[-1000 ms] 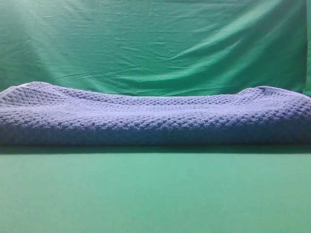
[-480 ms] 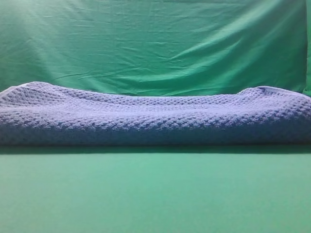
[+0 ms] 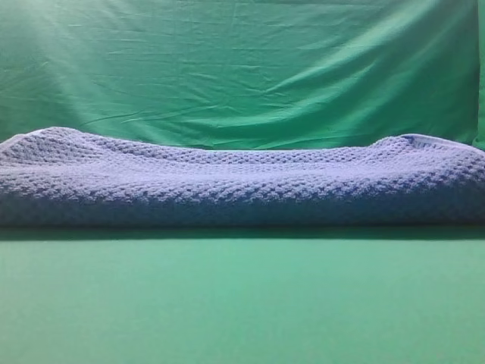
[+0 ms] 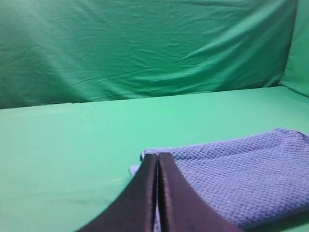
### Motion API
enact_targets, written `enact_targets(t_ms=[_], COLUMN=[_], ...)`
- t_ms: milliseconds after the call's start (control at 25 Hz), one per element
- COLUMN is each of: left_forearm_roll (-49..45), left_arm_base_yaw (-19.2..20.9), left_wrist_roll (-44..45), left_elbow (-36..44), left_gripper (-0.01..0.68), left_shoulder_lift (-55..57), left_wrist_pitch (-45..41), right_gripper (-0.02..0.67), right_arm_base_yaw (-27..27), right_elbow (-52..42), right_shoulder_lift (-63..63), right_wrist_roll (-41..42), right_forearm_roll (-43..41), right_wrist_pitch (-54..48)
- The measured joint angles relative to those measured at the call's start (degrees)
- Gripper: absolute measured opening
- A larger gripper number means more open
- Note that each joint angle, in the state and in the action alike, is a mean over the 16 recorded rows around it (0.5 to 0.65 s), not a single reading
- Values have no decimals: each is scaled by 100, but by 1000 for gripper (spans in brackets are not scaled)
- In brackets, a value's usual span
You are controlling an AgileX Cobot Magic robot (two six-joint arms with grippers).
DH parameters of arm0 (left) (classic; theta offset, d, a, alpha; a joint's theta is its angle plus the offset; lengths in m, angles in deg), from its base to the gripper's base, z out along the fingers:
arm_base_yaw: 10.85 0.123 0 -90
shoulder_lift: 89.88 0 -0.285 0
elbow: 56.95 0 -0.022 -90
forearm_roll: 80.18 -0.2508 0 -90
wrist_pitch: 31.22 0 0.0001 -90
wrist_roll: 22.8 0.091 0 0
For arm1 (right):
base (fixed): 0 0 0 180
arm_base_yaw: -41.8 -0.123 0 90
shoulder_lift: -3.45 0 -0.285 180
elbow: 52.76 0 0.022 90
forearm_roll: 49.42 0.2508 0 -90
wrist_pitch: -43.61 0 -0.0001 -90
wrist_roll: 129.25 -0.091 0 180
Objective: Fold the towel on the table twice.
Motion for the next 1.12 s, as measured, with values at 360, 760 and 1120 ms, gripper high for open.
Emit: enact_targets(t_ms=[360, 760, 1120], left_forearm_roll=[-210, -254, -418], left_arm_base_yaw=[0, 0, 0], left_wrist_roll=[8, 13, 13], left_elbow=[1305, 1594, 1706], left_gripper=[0, 0, 0], left_shoulder_lift=[0, 0, 0], left_wrist_pitch=[894, 905, 816], right_gripper=[0, 0, 0], right_arm_base_yaw=[0, 0, 0], right_elbow=[-1590, -2371, -2459], right_shoulder_lift=[12, 22, 24], right_wrist_roll=[300, 701, 734], right_forearm_roll=[-13, -16, -10], right_wrist_pitch=[2107, 2627, 2515])
